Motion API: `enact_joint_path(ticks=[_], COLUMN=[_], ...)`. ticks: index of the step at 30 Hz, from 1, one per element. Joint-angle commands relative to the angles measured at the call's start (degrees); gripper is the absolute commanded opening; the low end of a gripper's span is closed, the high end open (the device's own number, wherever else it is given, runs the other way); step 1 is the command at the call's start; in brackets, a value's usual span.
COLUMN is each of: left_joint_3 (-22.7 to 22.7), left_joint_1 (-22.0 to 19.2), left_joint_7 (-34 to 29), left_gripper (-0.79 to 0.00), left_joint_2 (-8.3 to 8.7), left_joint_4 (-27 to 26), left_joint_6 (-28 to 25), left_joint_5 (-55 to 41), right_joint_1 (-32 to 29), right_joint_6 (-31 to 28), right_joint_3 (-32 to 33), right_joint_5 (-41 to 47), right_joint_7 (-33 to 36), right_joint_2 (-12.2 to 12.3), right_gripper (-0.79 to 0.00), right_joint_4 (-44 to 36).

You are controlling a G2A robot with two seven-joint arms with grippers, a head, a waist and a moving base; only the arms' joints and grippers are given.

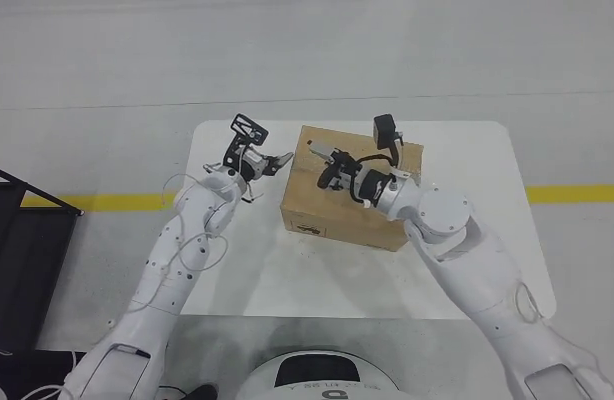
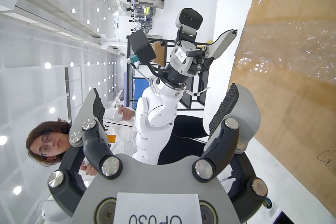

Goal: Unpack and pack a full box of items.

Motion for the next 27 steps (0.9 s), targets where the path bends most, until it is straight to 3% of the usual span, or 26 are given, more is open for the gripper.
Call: enact_joint_path(ticks=[1, 14, 27], left_joint_3=[0.5, 4.1, 4.0], left_joint_1=[-0.5, -3.8, -4.4], left_joint_7=[-0.4, -0.3, 0.2], left_gripper=[0.000, 0.000, 0.000], left_joint_2=[-0.04, -0.85, -0.72], left_joint_4=[0.3, 5.2, 4.8], left_joint_6=[-0.4, -1.2, -2.4], left_joint_5=[0.5, 0.8, 1.0], right_joint_1=[0.2, 2.9, 6.5], right_joint_6=[0.0, 2.0, 3.8], right_joint_3=[-0.3, -3.5, -6.9], right_joint_5=[-0.1, -2.2, -3.9], right_joint_7=[-0.2, -2.7, -5.6], right_joint_2=[-0.1, -1.4, -3.2], right_gripper=[0.000, 0.000, 0.000], right_joint_4=[0.2, 1.8, 6.0])
